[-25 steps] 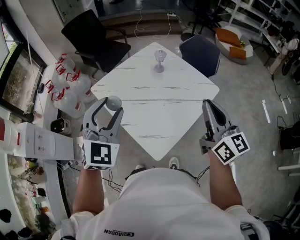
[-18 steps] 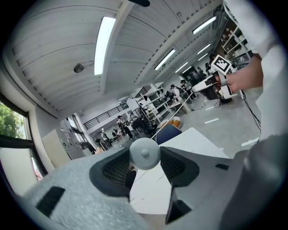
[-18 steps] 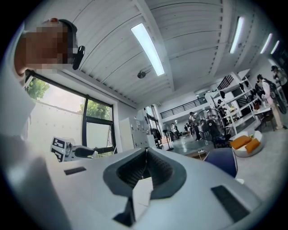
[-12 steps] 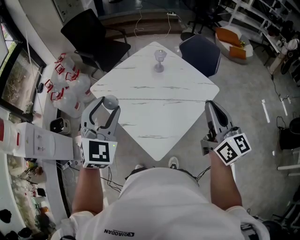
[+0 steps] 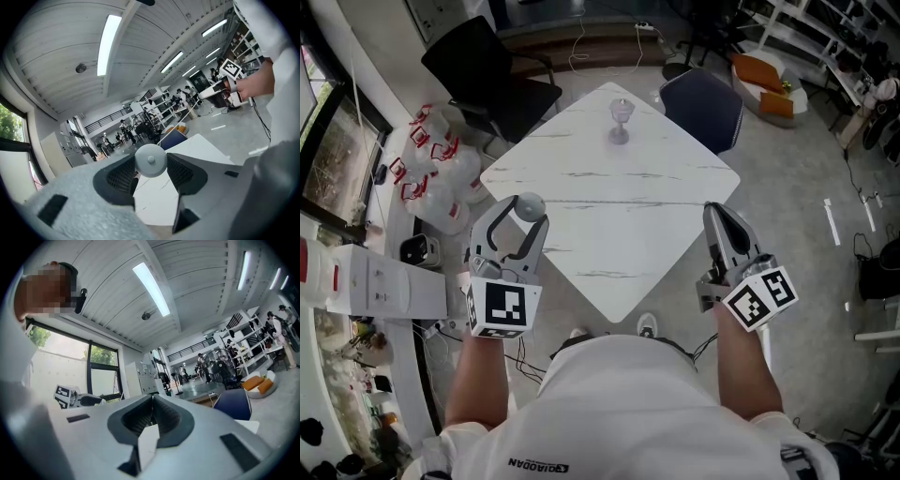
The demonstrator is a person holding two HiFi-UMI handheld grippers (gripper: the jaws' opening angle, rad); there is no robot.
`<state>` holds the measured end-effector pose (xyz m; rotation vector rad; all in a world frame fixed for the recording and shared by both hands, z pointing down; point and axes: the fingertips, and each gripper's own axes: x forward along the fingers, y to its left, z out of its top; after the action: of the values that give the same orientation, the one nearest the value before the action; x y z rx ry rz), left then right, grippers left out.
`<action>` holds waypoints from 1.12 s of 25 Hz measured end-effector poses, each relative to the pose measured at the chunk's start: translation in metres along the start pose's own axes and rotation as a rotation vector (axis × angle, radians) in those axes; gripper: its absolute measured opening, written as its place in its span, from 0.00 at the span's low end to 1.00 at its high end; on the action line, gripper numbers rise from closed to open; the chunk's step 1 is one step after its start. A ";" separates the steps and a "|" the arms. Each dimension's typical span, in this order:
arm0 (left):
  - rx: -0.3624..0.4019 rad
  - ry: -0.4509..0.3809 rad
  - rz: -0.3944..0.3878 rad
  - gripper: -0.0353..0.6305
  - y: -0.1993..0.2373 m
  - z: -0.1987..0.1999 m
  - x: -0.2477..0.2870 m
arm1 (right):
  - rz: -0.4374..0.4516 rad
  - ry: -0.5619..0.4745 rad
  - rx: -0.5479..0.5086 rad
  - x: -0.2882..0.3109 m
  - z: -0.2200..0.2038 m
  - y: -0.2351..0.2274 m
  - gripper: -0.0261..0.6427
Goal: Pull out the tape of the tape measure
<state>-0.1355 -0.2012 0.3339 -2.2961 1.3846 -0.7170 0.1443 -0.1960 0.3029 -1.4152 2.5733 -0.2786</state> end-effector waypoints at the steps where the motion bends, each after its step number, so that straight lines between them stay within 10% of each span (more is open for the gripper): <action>1: -0.001 0.001 -0.001 0.39 0.000 0.000 0.001 | 0.000 0.001 0.003 0.001 -0.001 -0.001 0.06; 28: -0.041 0.110 -0.078 0.39 -0.030 -0.048 0.033 | -0.052 0.151 0.048 0.015 -0.067 -0.037 0.06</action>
<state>-0.1298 -0.2196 0.3965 -2.3858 1.3752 -0.8590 0.1496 -0.2235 0.3762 -1.5003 2.6304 -0.4688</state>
